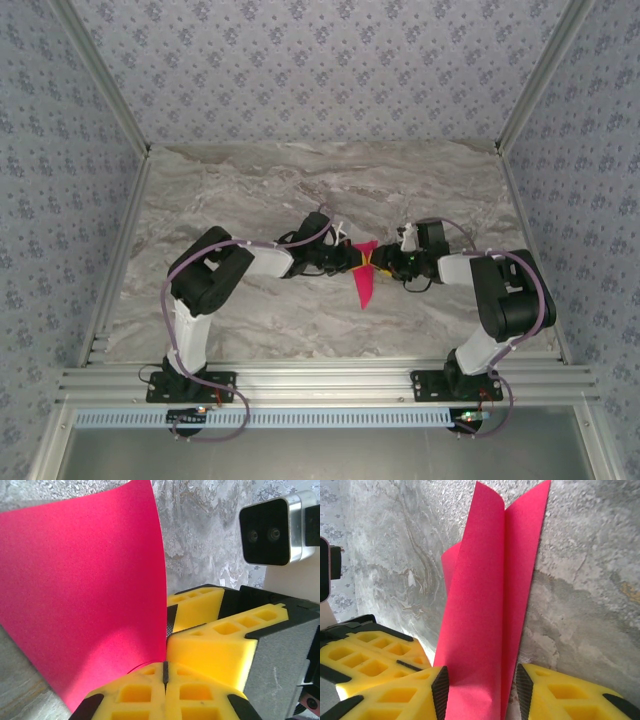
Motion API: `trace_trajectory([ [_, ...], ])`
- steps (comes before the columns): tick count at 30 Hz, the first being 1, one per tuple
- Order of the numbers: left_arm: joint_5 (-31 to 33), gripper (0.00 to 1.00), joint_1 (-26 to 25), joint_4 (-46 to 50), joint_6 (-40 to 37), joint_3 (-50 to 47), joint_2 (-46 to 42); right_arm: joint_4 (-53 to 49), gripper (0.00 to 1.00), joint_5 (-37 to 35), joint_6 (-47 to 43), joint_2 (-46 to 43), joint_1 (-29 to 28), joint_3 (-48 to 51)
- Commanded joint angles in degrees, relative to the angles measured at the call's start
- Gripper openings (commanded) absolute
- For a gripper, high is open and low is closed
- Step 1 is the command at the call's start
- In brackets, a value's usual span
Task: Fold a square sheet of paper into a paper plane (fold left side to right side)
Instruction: Fold the wing for the fifth time at the center of the table.
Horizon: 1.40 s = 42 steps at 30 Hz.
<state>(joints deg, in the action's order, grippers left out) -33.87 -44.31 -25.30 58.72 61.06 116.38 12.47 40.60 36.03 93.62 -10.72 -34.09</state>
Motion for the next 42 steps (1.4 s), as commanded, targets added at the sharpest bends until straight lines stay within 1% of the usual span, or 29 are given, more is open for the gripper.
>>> trace_trajectory([
  [1,-0.89,0.0,0.49,0.69,-2.44,1.16,-0.35,-3.3,0.48,-0.35,-0.44,-1.03,1.21,-1.01],
  [3,-0.89,0.0,0.63,1.17,-2.88,1.15,-0.62,-3.31,0.52,0.03,-0.41,-2.07,2.06,-1.71],
  [4,-0.85,0.0,0.7,1.38,-3.1,1.21,-0.79,-3.17,0.55,0.34,1.19,-2.34,2.51,-2.09],
  [9,-0.85,0.0,0.8,1.7,-3.52,1.08,-1.13,-2.63,0.72,0.98,4.61,-1.87,3.17,-5.26],
  [11,-0.84,0.0,0.78,1.83,-3.57,1.08,-1.24,-3.66,0.75,-0.12,5.96,-1.14,3.16,-7.13],
  [16,-0.86,0.0,0.74,1.96,-3.7,0.99,-1.34,-7.79,0.73,-1.78,7.18,2.64,2.01,-12.42],
  [20,-0.77,0.0,0.76,1.97,-3.84,0.84,-1.5,-9.19,0.72,-3.29,7.17,5.0,0.63,-14.88],
  [31,-0.49,0.0,1.09,2.83,-4.34,0.64,-2.11,-11.38,0.7,-4.63,6.5,8.97,-1.73,-17.41],
  [37,-0.58,0.0,2.29,6.16,-7.29,0.89,-2.81,-17.29,0.69,-6.81,3.32,11.26,-2.65,-19.7],
  [42,-1.26,0.0,3.23,10.89,-11.06,2.75,-2.06,-20.69,0.69,-7.85,1.13,12.76,-3.32,-20.93],
])
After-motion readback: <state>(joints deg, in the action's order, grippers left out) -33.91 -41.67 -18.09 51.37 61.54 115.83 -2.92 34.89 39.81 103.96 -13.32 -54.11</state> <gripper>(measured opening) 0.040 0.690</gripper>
